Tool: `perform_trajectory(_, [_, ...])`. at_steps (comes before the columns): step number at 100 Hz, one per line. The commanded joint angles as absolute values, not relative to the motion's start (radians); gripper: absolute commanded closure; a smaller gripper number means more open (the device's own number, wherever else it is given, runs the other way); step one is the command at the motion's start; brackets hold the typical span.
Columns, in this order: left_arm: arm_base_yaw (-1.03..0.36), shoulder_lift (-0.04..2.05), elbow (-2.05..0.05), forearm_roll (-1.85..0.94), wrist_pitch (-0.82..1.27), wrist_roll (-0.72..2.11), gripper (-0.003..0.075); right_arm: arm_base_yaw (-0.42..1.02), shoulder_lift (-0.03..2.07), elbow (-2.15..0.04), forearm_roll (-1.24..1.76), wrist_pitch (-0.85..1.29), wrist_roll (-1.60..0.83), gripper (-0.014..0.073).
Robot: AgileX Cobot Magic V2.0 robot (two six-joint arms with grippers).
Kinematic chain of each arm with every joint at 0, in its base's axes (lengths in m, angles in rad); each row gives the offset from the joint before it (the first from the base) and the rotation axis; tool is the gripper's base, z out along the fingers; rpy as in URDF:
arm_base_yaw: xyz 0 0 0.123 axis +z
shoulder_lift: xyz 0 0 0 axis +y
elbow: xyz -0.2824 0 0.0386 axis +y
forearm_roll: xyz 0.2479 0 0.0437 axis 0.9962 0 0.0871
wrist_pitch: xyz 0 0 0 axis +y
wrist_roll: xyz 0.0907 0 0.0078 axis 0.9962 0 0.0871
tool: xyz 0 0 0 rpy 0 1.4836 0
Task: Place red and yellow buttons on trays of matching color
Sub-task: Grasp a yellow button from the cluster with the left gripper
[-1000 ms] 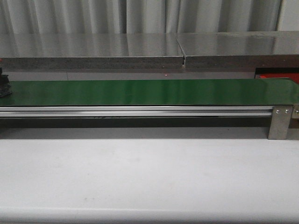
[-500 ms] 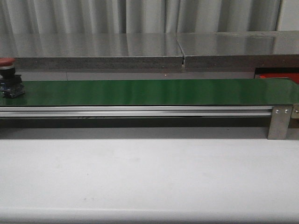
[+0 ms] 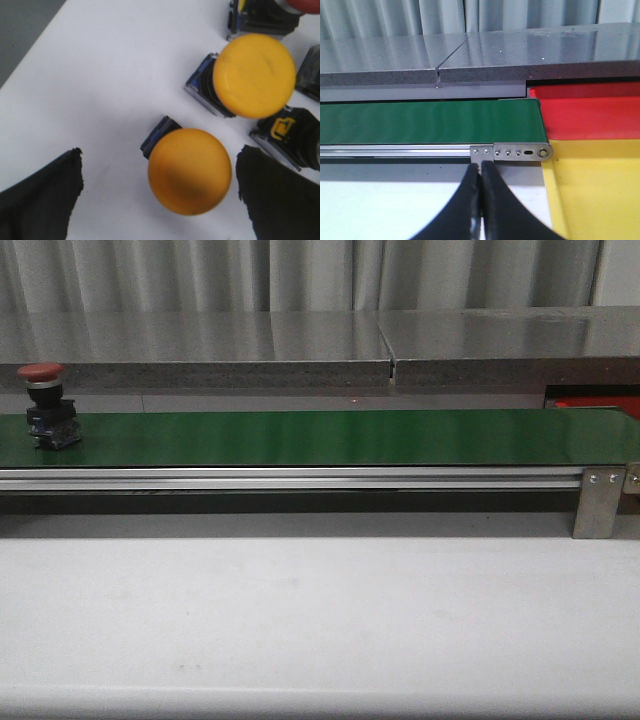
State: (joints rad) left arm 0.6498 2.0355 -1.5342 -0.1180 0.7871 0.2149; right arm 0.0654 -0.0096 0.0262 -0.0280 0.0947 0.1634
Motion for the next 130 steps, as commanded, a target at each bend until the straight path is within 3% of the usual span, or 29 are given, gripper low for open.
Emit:
perform_trajectory(1, [0.651,1.989,-1.575,-0.132,0.725,0.222,0.0122,0.062,-0.028,0.008,-0.032,0.009,0.162,0.0659])
perform_trajectory(36, [0.651,1.989,-1.575,-0.158,0.700,0.248,0.0125,0.062,-0.028,0.008,-0.032,0.009,0.162,0.0659])
perform_trajectory(92, [0.651,1.989,-1.575,-0.160,0.769,0.243,0.0273,0.062,-0.028,0.008,-0.032,0.009,0.162,0.0659])
perform_trajectory(106, [0.651,1.989,-1.575,-0.160,0.779,0.243,0.0360,0.062,-0.028,0.008,-0.032,0.009,0.162,0.0659])
perform_trajectory(130, [0.651,1.989,-1.575,-0.175,0.789,0.243,0.0612,0.062,-0.028,0.008,-0.032,0.009,0.162,0.0659])
